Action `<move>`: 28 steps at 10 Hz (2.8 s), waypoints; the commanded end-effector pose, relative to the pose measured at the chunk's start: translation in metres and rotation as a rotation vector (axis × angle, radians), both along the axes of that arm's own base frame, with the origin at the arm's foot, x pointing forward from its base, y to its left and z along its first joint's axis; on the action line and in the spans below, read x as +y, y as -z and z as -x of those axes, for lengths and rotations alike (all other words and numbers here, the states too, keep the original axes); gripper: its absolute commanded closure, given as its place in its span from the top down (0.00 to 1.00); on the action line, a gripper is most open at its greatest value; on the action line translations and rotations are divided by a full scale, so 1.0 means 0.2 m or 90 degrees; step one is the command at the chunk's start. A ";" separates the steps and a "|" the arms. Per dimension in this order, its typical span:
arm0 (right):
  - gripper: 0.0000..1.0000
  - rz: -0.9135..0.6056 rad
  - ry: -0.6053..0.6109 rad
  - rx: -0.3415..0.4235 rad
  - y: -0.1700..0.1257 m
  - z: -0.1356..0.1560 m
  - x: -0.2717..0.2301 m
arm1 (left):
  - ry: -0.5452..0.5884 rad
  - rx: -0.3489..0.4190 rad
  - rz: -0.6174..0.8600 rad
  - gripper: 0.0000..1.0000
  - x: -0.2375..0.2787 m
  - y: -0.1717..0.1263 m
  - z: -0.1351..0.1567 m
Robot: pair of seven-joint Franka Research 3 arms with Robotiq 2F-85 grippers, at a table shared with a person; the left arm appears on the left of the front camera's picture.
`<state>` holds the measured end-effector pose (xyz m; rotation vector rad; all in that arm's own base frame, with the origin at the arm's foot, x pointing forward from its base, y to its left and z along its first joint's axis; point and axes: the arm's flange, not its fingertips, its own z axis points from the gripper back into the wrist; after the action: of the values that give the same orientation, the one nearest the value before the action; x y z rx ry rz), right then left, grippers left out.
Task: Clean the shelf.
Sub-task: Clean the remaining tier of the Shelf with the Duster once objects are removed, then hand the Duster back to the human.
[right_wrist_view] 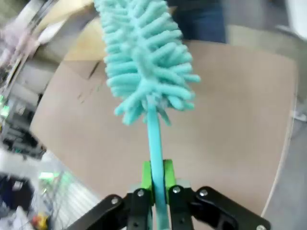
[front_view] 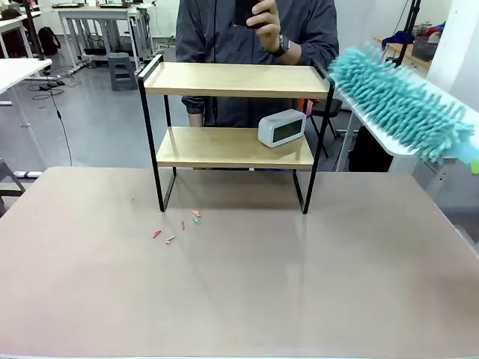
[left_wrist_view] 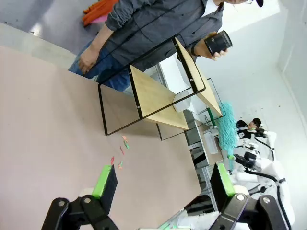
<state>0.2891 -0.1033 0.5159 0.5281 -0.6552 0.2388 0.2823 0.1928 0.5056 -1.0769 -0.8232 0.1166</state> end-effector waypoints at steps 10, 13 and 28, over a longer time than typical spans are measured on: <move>0.12 0.000 0.090 0.022 0.08 -0.12 0.00 | 0.000 -0.018 0.004 1.00 -0.01 0.00 0.00; 0.12 0.000 0.090 0.022 0.08 -0.12 0.00 | 0.000 -0.018 0.004 1.00 -0.01 0.00 0.00; 0.12 0.190 -0.639 -0.089 -0.82 0.31 0.58 | 0.511 -0.260 0.006 1.00 -1.18 -0.79 -0.01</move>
<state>0.2199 0.0201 0.7009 0.5799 -0.6296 1.0194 0.2640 -0.0410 0.6762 -1.3555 -0.7812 -0.7163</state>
